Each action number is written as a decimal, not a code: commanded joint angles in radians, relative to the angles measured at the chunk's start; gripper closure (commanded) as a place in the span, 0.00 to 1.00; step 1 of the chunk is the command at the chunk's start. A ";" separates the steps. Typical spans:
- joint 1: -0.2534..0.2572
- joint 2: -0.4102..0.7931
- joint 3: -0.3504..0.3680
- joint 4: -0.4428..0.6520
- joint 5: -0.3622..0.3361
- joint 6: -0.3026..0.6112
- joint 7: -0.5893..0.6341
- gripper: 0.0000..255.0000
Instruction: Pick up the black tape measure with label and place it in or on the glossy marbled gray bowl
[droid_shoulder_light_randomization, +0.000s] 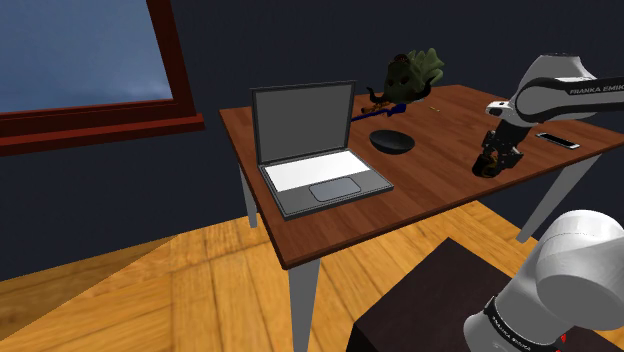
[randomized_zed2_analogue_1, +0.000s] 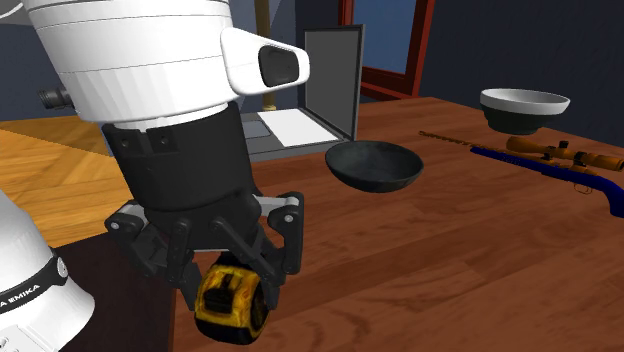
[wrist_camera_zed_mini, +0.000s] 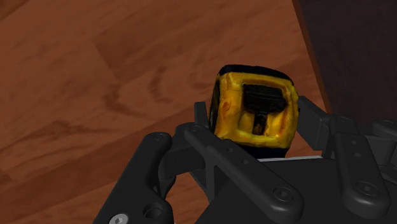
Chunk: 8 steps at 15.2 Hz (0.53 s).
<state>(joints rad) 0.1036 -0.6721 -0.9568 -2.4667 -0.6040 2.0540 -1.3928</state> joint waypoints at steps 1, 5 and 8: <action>0.000 0.000 0.000 0.000 0.000 0.000 0.000 1.00; -0.002 -0.005 0.009 0.009 0.004 -0.014 -0.001 1.00; -0.005 -0.018 0.035 0.036 0.017 -0.057 -0.004 1.00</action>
<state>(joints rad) 0.0952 -0.6902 -0.9277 -2.4445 -0.5932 2.0105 -1.3948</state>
